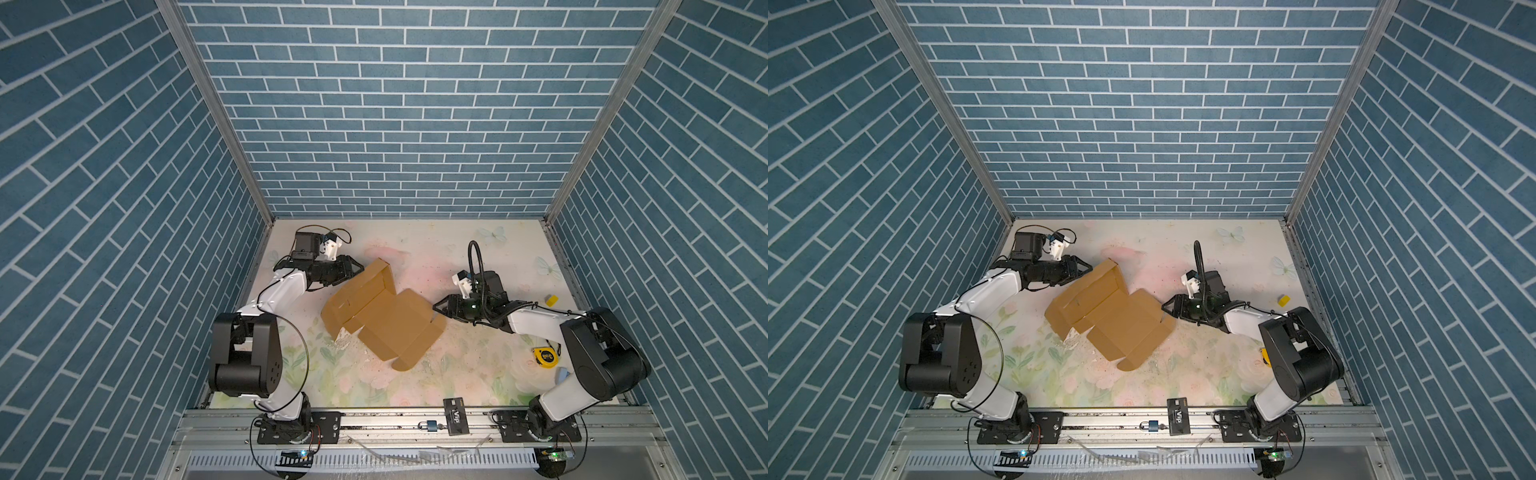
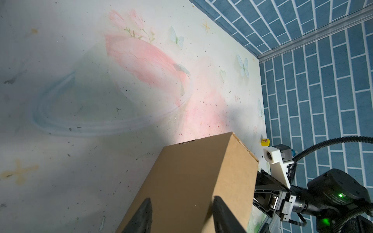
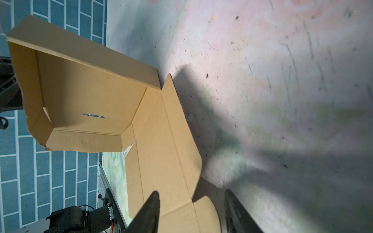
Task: Fold the paper box
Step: 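Release the end wall and move the right gripper away from the box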
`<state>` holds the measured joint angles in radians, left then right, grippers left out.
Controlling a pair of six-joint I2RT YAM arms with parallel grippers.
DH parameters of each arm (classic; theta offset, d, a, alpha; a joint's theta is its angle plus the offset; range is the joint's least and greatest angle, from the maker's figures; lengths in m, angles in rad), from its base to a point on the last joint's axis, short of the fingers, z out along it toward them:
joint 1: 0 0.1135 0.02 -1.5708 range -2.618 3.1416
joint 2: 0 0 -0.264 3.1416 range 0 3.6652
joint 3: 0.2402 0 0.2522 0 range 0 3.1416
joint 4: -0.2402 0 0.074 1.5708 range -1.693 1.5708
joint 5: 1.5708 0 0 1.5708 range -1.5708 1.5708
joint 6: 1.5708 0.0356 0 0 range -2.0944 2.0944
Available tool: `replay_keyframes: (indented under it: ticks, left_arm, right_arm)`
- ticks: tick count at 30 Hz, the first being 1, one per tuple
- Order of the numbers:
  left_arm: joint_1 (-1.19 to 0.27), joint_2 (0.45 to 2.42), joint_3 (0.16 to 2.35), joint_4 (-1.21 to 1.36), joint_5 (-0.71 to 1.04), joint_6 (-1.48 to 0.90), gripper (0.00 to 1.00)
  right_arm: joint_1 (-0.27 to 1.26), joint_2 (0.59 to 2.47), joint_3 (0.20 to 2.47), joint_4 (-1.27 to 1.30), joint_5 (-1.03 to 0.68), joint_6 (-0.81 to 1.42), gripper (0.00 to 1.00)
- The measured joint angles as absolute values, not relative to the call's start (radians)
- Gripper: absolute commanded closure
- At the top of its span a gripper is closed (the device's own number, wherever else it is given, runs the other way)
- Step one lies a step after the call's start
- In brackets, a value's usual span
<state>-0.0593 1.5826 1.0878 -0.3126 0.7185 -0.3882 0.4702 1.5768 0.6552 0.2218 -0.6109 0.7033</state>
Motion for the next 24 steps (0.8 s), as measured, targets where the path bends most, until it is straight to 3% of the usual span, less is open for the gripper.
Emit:
replay_keyframes:
  ticks: [6, 11, 24]
  left_arm:
    - [-0.059, 1.583, 1.088, -0.313, 0.718, -0.388, 0.50]
    - [-0.059, 1.583, 1.088, -0.313, 0.718, -0.387, 0.50]
    - [-0.058, 1.583, 1.088, -0.313, 0.717, -0.385, 0.50]
  right_arm:
    - [0.470, 1.576, 0.627, 0.199, -0.611, 0.703, 0.50]
    - [0.470, 1.572, 0.617, 0.194, -0.612, 0.703, 0.57]
    - [0.470, 1.573, 0.619, 0.183, -0.656, 0.701, 0.91]
